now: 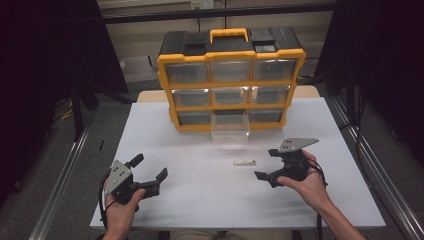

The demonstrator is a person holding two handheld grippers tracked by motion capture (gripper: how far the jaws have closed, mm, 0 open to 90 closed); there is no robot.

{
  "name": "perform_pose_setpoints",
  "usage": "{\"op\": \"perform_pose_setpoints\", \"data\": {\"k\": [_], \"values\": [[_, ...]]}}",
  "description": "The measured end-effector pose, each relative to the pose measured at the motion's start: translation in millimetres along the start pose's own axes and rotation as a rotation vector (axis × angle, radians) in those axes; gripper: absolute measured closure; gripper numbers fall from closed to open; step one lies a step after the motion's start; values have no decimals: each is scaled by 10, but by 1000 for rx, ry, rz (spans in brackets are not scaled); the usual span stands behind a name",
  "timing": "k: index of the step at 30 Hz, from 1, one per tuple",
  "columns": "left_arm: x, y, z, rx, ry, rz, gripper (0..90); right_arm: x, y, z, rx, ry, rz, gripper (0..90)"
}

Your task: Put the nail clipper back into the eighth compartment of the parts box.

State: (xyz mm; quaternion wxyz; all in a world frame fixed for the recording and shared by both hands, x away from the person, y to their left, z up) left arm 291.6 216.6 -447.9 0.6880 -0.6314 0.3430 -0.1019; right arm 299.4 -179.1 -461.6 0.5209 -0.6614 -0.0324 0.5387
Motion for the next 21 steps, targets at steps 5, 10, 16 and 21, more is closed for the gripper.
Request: {"op": "perform_pose_setpoints", "data": {"k": [5,10,16,21], "values": [[27,17,12,-5,-3,12,47,66,-78,-28,-3,-26,13,40],[11,13,3,-9,4,3,47,177,-176,-68,-11,-31,31,50],[12,11,34,3,-7,-1,47,243,-305,-69,-48,-24,86,89],[15,22,43,-5,-12,4,47,326,-401,-49,-77,-65,174,124]]}}
Point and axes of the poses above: each handheld gripper's, and its own axes: x roughly forward along the jaws, y roughly out of its underside, z roughly to its left, the point moved 5 cm from there along x, roughly forward along the jaws, and after that the axes turned 8 degrees about z, right-handed, at the moved point
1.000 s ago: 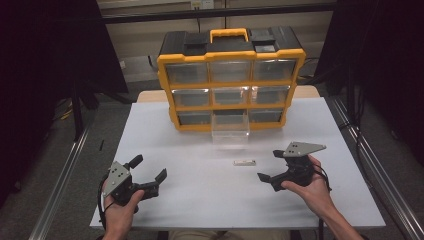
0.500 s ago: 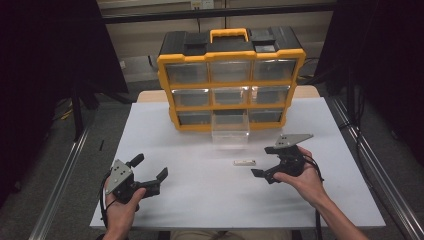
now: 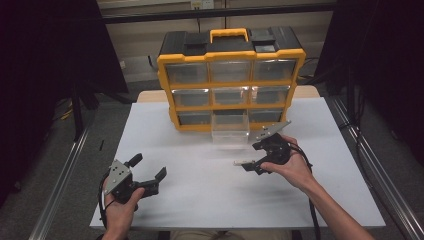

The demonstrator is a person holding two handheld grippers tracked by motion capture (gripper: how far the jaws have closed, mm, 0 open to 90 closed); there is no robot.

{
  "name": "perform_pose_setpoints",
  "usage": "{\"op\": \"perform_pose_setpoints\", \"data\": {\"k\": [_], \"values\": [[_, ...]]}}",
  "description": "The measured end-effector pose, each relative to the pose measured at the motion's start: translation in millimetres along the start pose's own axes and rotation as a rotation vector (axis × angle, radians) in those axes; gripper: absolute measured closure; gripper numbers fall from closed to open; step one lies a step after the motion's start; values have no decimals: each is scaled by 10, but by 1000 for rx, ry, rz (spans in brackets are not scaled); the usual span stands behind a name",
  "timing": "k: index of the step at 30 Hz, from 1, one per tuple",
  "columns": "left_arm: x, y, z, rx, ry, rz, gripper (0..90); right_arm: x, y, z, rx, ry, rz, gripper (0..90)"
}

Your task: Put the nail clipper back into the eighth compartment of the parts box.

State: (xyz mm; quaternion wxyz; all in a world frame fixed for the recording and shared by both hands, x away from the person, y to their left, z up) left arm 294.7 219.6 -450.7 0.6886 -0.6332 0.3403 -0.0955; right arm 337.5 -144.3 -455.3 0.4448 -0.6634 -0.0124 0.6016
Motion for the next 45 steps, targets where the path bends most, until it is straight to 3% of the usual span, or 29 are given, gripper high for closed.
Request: {"op": "perform_pose_setpoints", "data": {"k": [4,8,11,19,28,33,38,42,45], "values": [[-5,-1,-5,19,-2,8,47,23,-53,-9,-18,-16,26,125],[-1,-1,-9,16,-3,7,47,102,-77,-31,-19,-61,121,132],[3,3,-18,21,0,10,47,129,-85,-45,-20,-46,142,132],[2,0,-32,58,-6,14,47,207,-85,-116,-11,-66,249,192],[0,6,-13,41,-12,17,47,304,-90,-215,-21,-83,378,302],[-4,2,-6,42,-17,16,47,354,-108,-255,-27,-81,387,352],[-9,6,12,40,-21,19,47,384,-105,-270,-27,-84,436,430],[-11,3,14,34,-17,18,47,392,-98,-286,-66,-72,488,470],[-9,4,15,34,-19,17,47,413,-104,-275,-61,-69,499,506]]}}
Point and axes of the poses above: each handheld gripper's, and its own axes: x roughly forward along the jaws, y roughly out of its underside, z roughly to its left, the point moved 5 cm from there along x, roughly forward along the jaws, and after that the axes turned 8 degrees about z, right-handed, at the moved point
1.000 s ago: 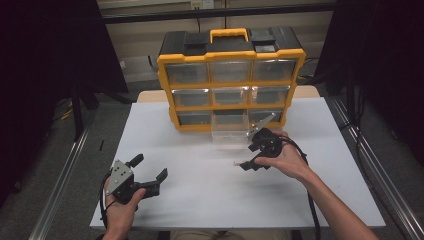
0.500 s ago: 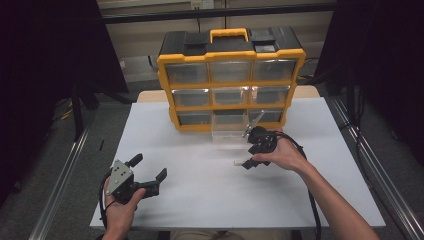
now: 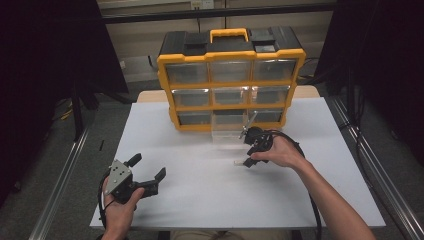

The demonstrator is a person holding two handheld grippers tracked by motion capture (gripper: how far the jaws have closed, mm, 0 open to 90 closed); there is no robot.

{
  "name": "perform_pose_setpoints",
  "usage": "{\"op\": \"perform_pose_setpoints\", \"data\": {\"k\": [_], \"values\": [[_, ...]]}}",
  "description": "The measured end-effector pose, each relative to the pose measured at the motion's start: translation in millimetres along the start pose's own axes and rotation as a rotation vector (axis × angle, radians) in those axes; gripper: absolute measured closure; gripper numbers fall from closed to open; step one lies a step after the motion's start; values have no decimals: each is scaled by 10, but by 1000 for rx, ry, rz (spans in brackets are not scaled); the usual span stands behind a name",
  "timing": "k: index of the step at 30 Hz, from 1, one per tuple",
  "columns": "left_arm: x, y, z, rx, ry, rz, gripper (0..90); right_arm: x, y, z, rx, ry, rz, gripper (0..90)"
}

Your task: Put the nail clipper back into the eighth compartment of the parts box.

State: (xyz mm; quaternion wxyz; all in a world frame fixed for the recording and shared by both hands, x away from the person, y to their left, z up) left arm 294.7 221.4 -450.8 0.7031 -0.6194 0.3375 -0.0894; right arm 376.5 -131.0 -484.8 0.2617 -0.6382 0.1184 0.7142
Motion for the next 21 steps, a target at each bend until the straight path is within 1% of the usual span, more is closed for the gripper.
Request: {"op": "perform_pose_setpoints", "data": {"k": [2,3,6,7,8,9,10,11,12,13,14,15,16,17,18,19,20,21], "values": [[1,0,1,0,1,0,47,12,-6,-2,-9,1,-7,510],[-1,2,0,-2,1,1,47,27,-9,-13,-5,11,0,532],[-3,1,6,0,-3,0,47,51,-14,-14,7,5,-1,537],[-1,2,4,-5,0,0,47,55,-1,-21,-5,1,27,563],[2,2,5,-4,4,-3,47,55,-1,-21,-5,1,27,563],[2,5,10,0,4,1,47,82,-4,-34,7,28,24,591],[2,5,11,0,2,0,47,89,-3,-37,-5,24,27,598],[2,5,11,0,2,0,47,89,-3,-37,-5,24,27,598],[3,4,13,1,1,0,47,111,-8,-39,-14,28,27,623],[2,4,14,2,1,1,47,111,-8,-39,-14,28,27,623],[3,4,13,1,2,0,47,127,-8,-22,-4,25,43,648],[2,5,12,-1,0,0,47,142,-15,-28,-22,28,39,663],[2,5,12,-1,0,0,47,142,-15,-28,-22,28,39,663],[-7,9,24,13,-7,9,47,137,-14,-28,-18,33,44,672],[-3,8,17,5,-1,6,47,142,-9,-25,-12,38,39,684],[-3,6,19,6,-5,3,47,142,-9,-25,-12,38,39,684],[-4,6,20,9,-5,4,47,139,-10,-25,-24,51,47,719],[1,5,12,3,1,2,47,139,-9,-19,-16,51,52,721]]}}
Point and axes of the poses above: each handheld gripper's, and its own axes: x roughly forward along the jaws, y roughly out of its underside, z roughly to its left, the point moved 5 cm from there along x, roughly forward along the jaws, and after that the axes turned 8 degrees about z, right-handed, at the moved point
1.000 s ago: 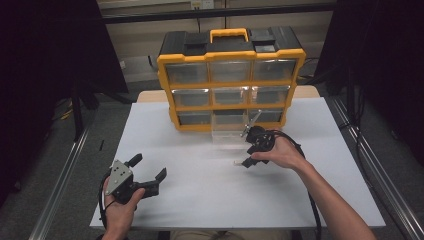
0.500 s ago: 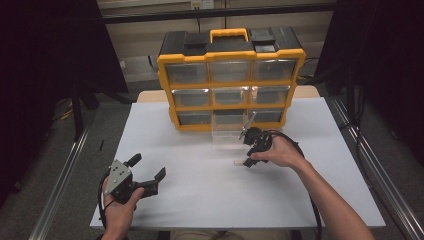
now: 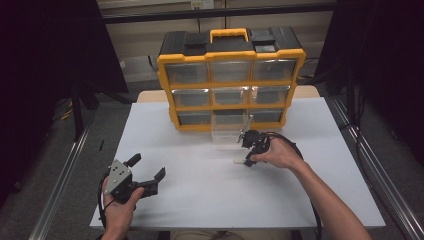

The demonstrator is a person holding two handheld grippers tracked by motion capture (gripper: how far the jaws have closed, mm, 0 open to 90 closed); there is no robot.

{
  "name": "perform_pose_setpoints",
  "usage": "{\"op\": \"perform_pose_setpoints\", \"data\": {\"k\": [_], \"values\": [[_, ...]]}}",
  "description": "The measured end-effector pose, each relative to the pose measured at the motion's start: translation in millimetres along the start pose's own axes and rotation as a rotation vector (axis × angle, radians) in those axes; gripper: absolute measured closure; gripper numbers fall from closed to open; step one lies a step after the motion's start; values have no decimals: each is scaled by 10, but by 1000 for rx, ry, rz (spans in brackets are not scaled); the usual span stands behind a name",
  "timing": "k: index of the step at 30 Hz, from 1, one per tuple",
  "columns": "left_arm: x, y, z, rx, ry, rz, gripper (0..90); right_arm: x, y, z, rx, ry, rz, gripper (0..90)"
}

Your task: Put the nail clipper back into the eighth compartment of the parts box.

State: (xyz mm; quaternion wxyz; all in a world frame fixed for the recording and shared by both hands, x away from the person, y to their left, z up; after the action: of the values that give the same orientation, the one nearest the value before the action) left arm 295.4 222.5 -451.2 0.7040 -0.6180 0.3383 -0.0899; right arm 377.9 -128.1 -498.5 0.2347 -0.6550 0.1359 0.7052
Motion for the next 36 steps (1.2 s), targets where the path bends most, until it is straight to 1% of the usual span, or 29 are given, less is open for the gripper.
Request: {"op": "perform_pose_setpoints", "data": {"k": [1,2,3,5,7,10,11,12,13,14,15,16,17,18,21,22,23,24,25,26,27,28,29,30,31,32,33,35,36], "values": [[0,0,0,0,0,0,47,3,-2,-3,4,11,2,723],[2,-1,-1,0,0,-2,47,3,-2,-3,4,11,2,723],[3,-3,-7,-4,2,-5,47,0,0,2,-11,-1,0,733],[1,-2,-6,2,0,-2,47,-1,4,-1,-15,1,4,736],[3,1,-7,4,-1,2,47,8,-8,5,-20,22,0,754],[1,1,-8,5,-2,2,47,-1,-1,10,-20,7,4,774],[1,0,-7,5,0,1,47,4,-3,6,-24,10,-8,775],[2,2,-5,4,-2,2,47,1,-1,10,-31,7,-3,776],[2,2,-5,4,-2,2,47,4,-3,-9,-52,22,-6,776],[4,2,-4,2,-1,1,47,4,-3,-9,-52,22,-6,776],[3,3,0,3,-2,3,47,5,-4,13,-15,49,-10,777],[5,4,0,1,-3,3,47,5,-4,13,-15,49,-10,777],[6,5,-1,0,-1,2,47,4,-2,11,-14,44,-14,776],[5,5,-1,-1,-5,4,47,-1,4,7,-22,24,-7,777],[4,6,1,0,-5,4,47,-1,5,6,-15,35,-16,777],[4,6,2,-1,-6,4,47,-20,20,21,-31,0,1,777],[3,6,4,-3,-7,4,47,-5,6,8,-26,37,-31,777],[3,5,3,-2,-7,3,47,-11,12,15,-22,24,-24,777],[3,6,2,-2,-7,3,47,-14,10,15,-23,31,-35,777],[2,6,3,-2,-7,3,47,-21,12,15,-20,27,-39,777],[2,5,3,-2,-4,2,47,-42,25,28,-26,-1,-38,777],[2,6,4,-4,-5,3,47,-47,24,16,-11,31,-63,777],[4,8,5,-5,-4,2,47,-60,28,0,-35,32,-75,777],[4,8,5,-5,-6,4,47,-77,44,27,-27,-3,-72,777],[4,8,5,-5,-6,4,47,-78,44,18,-15,25,-86,777],[5,8,5,-4,-5,5,47,-78,44,18,-15,25,-86,777],[4,8,4,-5,-3,3,47,-93,60,36,-34,5,-107,777],[5,8,1,-3,-4,4,47,-122,77,54,-21,5,-126,777],[5,8,1,-3,-4,4,47,-122,77,54,-21,5,-126,777]]}}
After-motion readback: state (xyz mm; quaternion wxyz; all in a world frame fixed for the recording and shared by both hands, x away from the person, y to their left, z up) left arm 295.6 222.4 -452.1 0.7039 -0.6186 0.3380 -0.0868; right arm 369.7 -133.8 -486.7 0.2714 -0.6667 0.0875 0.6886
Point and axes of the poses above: each handheld gripper's, and its own axes: x roughly forward along the jaws, y roughly out of its underside, z roughly to its left, the point moved 5 cm from there along x, roughly forward along the jaws, and after that the axes turned 8 degrees about z, right-handed, at the moved point
